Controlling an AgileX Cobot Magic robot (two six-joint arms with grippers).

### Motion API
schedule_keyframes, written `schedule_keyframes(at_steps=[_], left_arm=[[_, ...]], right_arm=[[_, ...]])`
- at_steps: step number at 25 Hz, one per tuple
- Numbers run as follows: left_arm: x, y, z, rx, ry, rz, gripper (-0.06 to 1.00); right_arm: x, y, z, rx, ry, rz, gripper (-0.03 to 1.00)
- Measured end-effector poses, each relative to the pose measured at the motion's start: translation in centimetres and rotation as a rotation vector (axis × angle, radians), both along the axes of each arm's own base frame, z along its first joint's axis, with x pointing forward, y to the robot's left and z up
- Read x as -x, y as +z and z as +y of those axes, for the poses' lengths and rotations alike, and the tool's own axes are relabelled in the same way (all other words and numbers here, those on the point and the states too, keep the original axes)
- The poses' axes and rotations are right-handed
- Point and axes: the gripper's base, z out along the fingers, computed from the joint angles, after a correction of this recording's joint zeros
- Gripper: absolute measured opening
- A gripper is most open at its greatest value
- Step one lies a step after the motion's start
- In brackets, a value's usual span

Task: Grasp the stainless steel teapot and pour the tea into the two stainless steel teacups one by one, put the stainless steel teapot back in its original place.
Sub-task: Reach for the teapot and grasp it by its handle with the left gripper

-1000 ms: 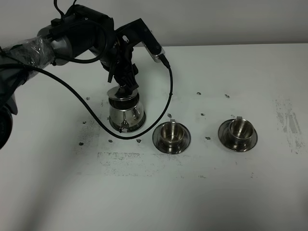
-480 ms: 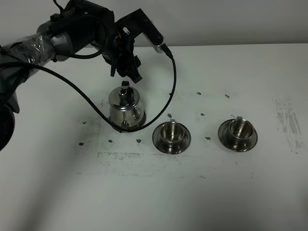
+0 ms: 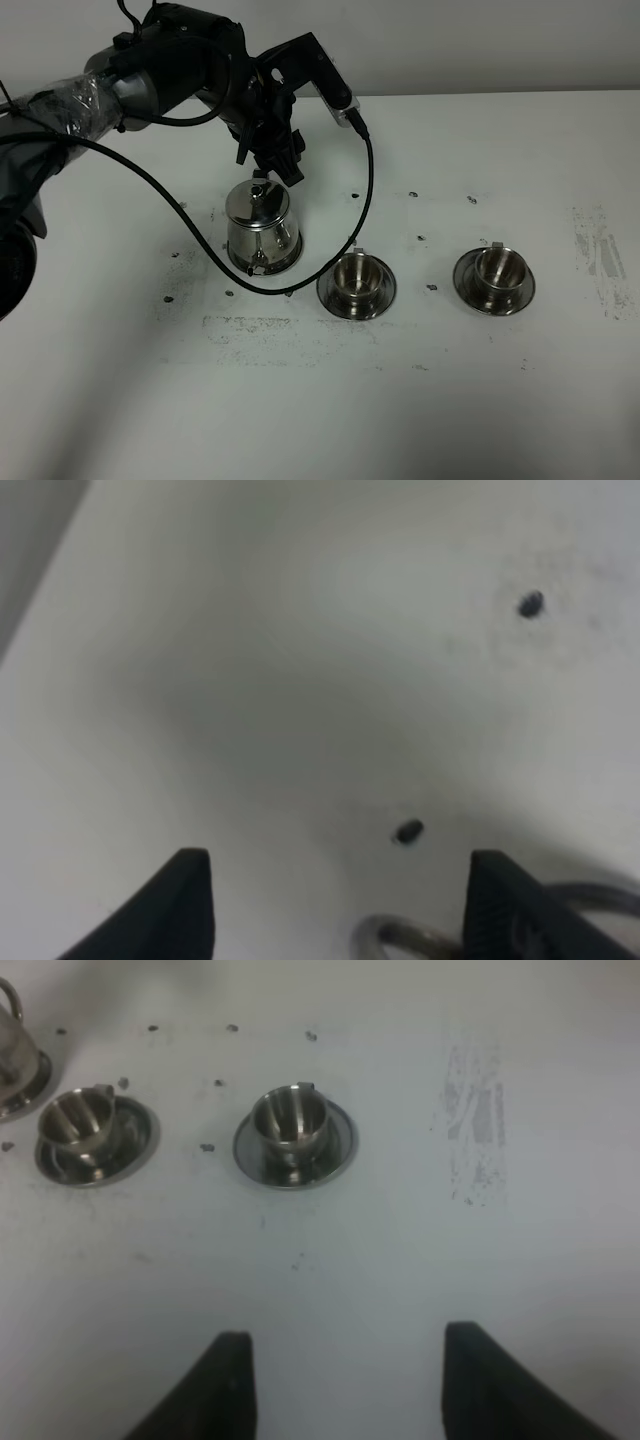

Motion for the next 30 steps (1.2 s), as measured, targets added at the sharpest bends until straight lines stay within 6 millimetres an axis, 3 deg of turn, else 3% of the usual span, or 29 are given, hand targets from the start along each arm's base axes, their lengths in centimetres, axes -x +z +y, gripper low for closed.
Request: schedule_keyframes(at_steps=[30], left_arm=[[0.1, -0.4, 1.6, -0.116, 0.156, 0.037, 0.54]], right_arm=[[0.0, 0.0, 0.0, 0.0, 0.0, 0.0, 0.41]])
